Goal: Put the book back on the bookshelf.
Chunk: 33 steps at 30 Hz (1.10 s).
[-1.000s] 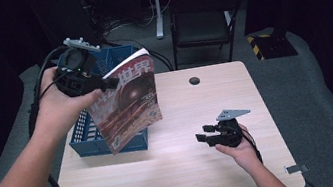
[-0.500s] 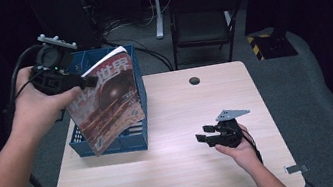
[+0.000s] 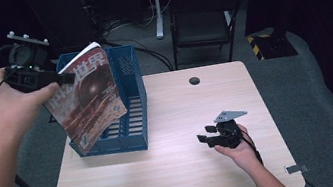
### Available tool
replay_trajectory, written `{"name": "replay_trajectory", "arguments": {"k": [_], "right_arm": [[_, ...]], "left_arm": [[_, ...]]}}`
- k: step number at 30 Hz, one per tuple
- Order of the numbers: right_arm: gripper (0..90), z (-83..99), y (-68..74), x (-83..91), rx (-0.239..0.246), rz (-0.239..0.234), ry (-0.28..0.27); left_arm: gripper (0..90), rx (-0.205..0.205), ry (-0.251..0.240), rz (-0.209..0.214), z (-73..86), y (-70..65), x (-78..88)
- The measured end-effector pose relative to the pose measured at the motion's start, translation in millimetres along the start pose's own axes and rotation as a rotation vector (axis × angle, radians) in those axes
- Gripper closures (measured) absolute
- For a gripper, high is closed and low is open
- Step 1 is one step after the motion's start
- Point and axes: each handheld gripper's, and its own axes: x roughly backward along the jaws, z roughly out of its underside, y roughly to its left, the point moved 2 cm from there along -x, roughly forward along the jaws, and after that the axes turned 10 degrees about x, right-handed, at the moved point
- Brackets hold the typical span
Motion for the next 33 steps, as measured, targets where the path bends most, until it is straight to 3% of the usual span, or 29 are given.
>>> {"name": "replay_trajectory", "arguments": {"k": [5, 10, 14, 33], "right_arm": [[46.2, 6.2, -9.8, 0.3, -0.014, 0.046, 0.021], [46.3, 10.4, -15.8, -0.2, -0.048, 0.053, 0.031], [46.3, 10.7, -16.6, 0.4, -0.049, 0.064, 0.027], [46.3, 11.3, -20.3, 2.9, -0.064, 0.077, 0.026]], "left_arm": [[83.8, 0.045, -0.004, -0.025, -1.1, 12.7, -4.0], [83.8, 0.094, -0.009, -0.048, -2.0, 22.3, -6.9], [83.8, 0.113, -0.009, -0.070, -2.6, 28.8, -9.3], [83.8, 0.219, -0.025, -0.135, -15.0, 35.8, -48.2]]}}
